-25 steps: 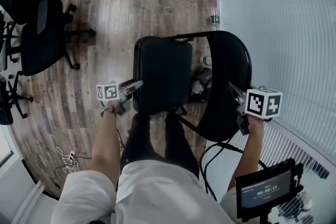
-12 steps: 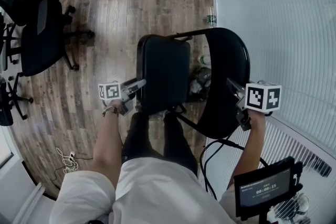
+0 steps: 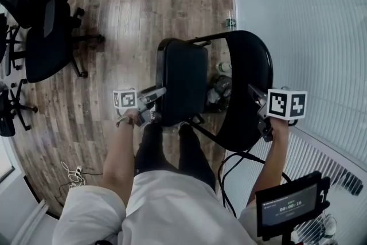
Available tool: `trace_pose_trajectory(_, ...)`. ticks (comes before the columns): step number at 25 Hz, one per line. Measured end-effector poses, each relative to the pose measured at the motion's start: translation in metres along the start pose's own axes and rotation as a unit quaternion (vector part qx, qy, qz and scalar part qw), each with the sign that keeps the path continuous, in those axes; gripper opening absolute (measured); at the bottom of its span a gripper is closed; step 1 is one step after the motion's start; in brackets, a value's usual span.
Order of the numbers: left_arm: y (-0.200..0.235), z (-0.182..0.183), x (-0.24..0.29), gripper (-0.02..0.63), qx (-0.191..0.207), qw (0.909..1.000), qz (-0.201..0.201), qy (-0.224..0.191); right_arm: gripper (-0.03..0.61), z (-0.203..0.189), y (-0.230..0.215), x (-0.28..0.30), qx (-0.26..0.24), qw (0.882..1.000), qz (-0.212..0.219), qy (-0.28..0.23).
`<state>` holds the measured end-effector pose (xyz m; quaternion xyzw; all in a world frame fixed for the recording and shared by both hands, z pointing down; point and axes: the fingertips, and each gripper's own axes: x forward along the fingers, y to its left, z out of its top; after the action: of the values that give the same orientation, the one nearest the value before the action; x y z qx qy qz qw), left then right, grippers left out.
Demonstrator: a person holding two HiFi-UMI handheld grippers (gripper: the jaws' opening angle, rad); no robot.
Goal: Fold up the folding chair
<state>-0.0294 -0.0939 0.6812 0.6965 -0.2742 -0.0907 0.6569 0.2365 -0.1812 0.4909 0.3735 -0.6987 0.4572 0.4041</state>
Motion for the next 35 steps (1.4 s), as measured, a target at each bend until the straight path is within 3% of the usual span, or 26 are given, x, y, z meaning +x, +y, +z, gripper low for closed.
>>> trace_pose_trajectory(19, -0.043, -0.019, 0.044, 0.243, -0.001, 0.9976, -0.038, 0.057, 0.064, 0.001, -0.005, -0.009, -0.013, 1.0, -0.022, 0.001)
trace_pose_trajectory(26, -0.053, -0.022, 0.041, 0.242, 0.007, 0.9978, -0.031, 0.057, 0.064, 0.0, 0.004, -0.017, -0.015, 0.999, -0.029, 0.0)
trace_pose_trajectory(30, -0.052, -0.021, 0.043, 0.242, -0.001, 0.9991, -0.028, 0.033, 0.066, 0.001, 0.007, -0.015, -0.018, 0.999, -0.033, 0.001)
trace_pose_trajectory(35, -0.063, -0.021, 0.042, 0.242, -0.004, 0.9985, -0.044, 0.031, 0.071, 0.005, 0.024, -0.018, -0.022, 0.999, -0.047, 0.001)
